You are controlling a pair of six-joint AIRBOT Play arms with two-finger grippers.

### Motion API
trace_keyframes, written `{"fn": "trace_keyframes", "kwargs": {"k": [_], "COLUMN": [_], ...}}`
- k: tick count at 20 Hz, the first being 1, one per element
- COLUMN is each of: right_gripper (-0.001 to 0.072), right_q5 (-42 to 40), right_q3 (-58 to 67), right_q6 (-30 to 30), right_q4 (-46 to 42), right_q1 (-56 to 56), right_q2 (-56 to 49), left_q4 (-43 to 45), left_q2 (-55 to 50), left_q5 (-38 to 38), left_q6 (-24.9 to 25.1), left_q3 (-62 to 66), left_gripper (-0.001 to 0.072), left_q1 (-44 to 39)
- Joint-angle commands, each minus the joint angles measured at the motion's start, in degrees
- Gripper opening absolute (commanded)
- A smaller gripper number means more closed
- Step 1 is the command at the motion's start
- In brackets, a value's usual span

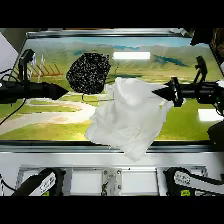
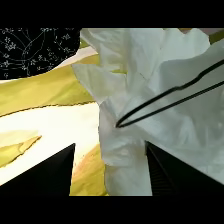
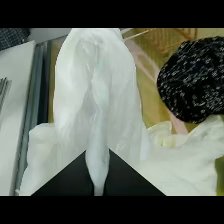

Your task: Fold the clothes and pants, and hang the long-sleeved shirts on hangers.

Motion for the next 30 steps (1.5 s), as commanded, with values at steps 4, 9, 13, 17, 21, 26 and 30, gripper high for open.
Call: {"fn": "trace_keyframes", "kwargs": {"k": [4, 9, 13, 17, 21, 26, 30], "right_gripper": [0.0000, 0.0000, 0.0000, 0.0001, 0.0001, 0.0001, 0.0002], "right_q5": [-2.21, -4.94, -4.96, -5.18, -5.18, -5.18, -5.18], "right_q3": [0.04, 0.04, 0.02, 0.02, 0.02, 0.02, 0.02], "right_q6": [3.39, 3.52, 3.91, 3.93, 3.93, 3.93, 3.93], "right_q4": [6.69, 6.58, 6.56, 6.54, 6.54, 6.54, 6.54], "right_q1": [-3.89, -3.91, -3.93, -3.93, -3.93, -3.91, -3.91], "right_q2": [6.95, 11.02, 11.26, 11.23, 11.23, 11.23, 11.23], "left_q4": [1.22, 10.21, 10.10, 13.62, 29.44, 37.03, 37.03], "left_q2": [9.79, 9.84, 3.87, -3.43, -6.73, -6.82, -6.82], "left_q5": [14.36, 26.97, 30.49, 29.77, 28.83, 27.43, 26.27], "left_q6": [-14.34, -27.39, -31.04, -32.63, -44.46, -48.17, -48.61], "left_q3": [-12.63, -14.45, -9.66, -2.82, -0.85, -2.78, -3.56], "left_gripper": [0.0453, 0.0454, 0.0453, 0.0451, 0.0442, 0.0442, 0.0442], "left_q1": [-9.94, -27.21, -36.06, -43.04, -47.50, -49.75, -49.75]}}
